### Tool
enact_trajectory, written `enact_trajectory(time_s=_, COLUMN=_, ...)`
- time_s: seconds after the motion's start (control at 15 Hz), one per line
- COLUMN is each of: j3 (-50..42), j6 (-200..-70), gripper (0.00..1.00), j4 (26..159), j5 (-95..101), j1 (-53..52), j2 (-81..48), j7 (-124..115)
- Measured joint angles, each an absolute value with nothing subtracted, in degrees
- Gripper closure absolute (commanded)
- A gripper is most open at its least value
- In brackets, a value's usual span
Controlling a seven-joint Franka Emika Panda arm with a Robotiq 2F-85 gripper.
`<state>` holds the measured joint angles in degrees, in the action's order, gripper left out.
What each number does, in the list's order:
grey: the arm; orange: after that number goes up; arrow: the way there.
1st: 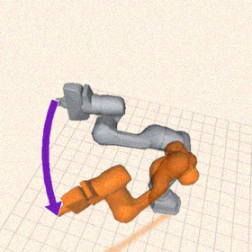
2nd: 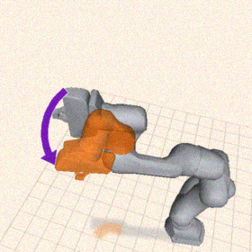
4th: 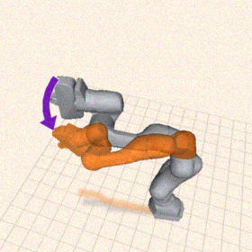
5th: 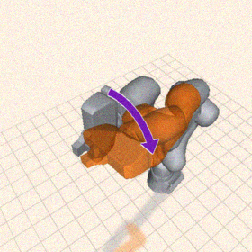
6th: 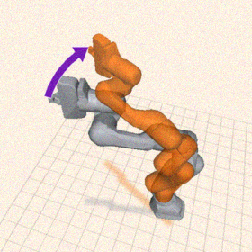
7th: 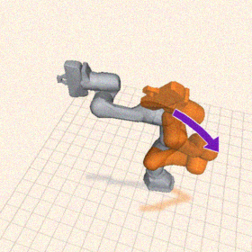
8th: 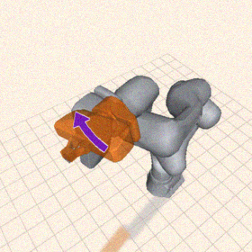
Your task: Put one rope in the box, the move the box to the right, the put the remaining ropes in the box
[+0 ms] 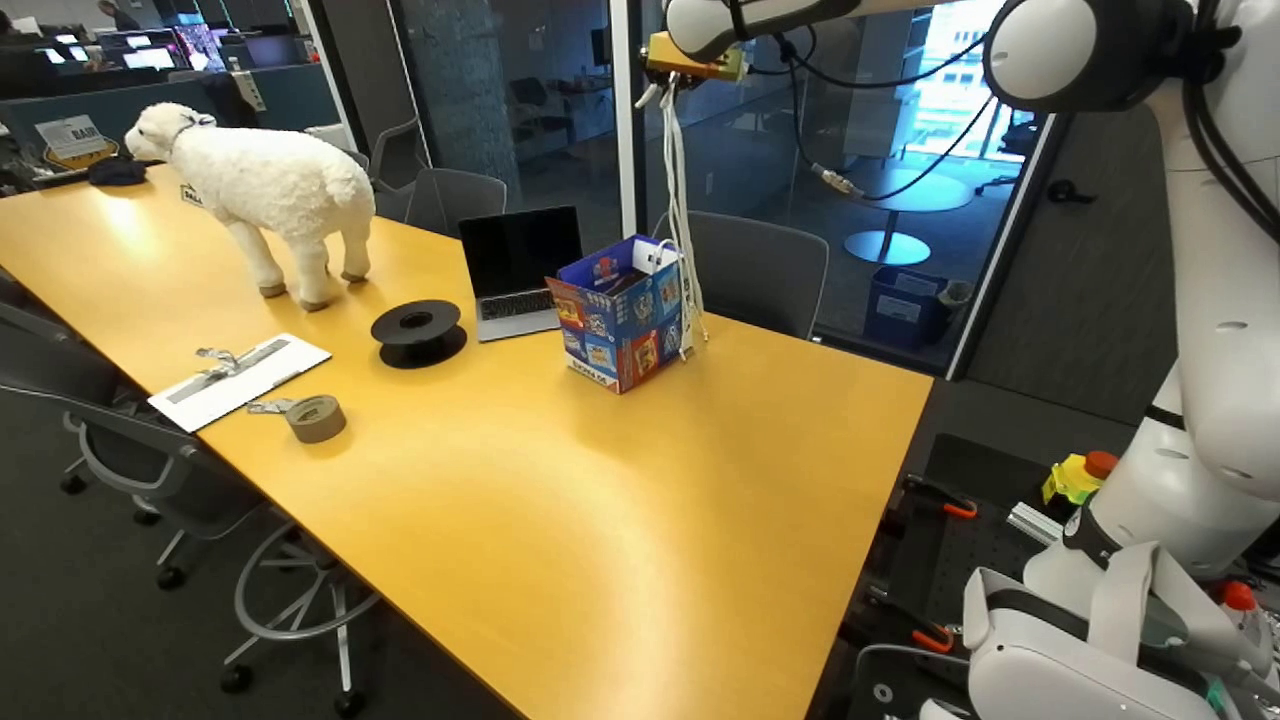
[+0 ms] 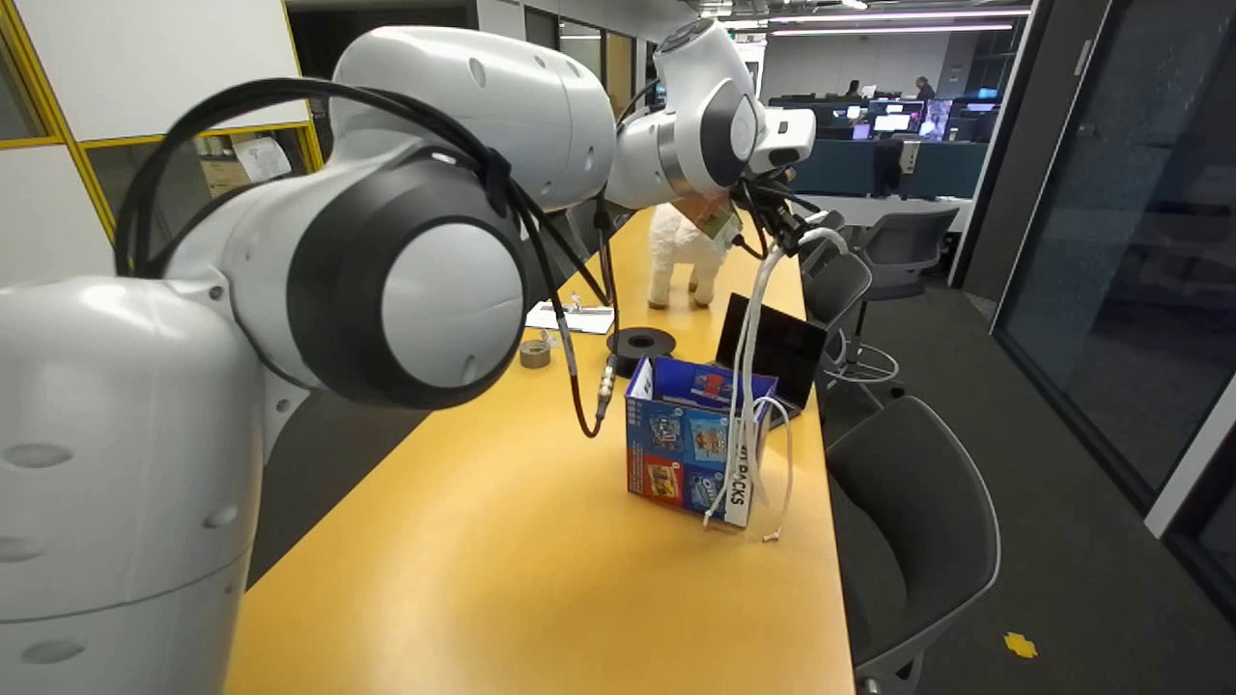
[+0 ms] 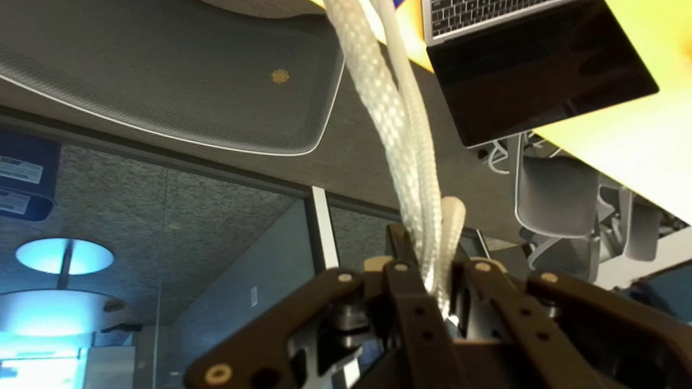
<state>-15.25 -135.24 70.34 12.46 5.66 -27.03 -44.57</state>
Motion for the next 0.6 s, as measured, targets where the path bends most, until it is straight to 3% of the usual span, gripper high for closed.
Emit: enact_trajectory(time_s=0.6, j3=-19.54, j6=-136.42, gripper=0.92, j4=56.6, j5=12.57, j1=5.39, j2=-35.77, j7=-68.25)
